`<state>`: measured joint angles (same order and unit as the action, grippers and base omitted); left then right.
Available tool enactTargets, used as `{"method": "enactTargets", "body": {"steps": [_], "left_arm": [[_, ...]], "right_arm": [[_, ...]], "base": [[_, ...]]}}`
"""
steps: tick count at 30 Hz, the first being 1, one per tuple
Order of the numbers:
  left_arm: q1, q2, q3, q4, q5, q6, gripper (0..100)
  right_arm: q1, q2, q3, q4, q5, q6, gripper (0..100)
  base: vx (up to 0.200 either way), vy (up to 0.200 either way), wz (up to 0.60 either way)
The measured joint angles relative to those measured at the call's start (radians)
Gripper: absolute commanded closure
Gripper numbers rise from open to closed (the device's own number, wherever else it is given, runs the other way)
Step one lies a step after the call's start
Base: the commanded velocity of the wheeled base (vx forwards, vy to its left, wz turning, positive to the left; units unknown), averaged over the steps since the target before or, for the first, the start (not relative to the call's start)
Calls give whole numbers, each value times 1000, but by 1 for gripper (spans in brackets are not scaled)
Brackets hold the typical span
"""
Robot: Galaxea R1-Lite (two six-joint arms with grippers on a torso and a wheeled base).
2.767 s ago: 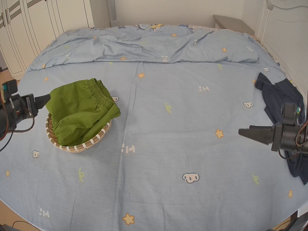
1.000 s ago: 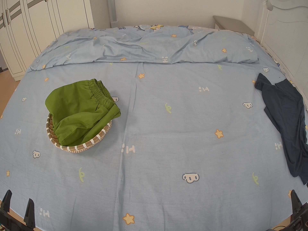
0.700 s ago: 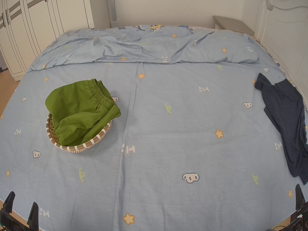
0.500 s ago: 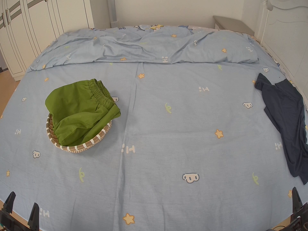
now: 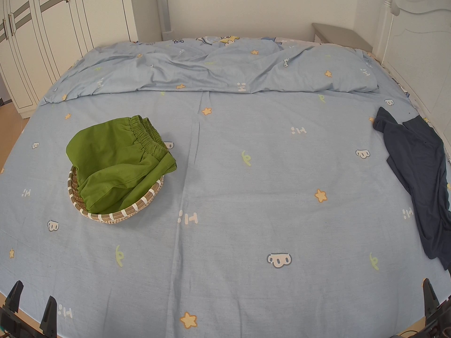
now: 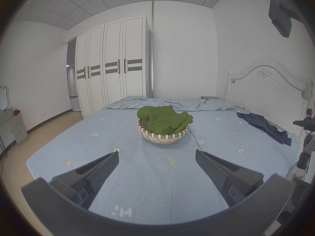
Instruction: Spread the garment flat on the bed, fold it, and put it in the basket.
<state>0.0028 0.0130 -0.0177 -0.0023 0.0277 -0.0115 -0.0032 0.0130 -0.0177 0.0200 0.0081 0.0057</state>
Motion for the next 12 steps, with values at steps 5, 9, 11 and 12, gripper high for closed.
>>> {"method": "enactTargets", "body": {"steps": [5, 9, 11, 12], "left_arm": [[-1, 0, 0, 0, 0, -1, 0], [0, 0, 0, 0, 0, -2, 0], [0, 0, 0, 0, 0, -2, 0], [0, 1, 0, 0, 0, -2, 0]], "right_arm": [[4, 0, 0, -2, 3, -6, 0], [2, 0, 0, -7, 3, -7, 0], [1, 0, 0, -7, 3, -7, 0], [0, 0, 0, -7, 2, -7, 0]], "base": [[0, 0, 0], [0, 0, 0], [0, 0, 0], [0, 0, 0]]}}
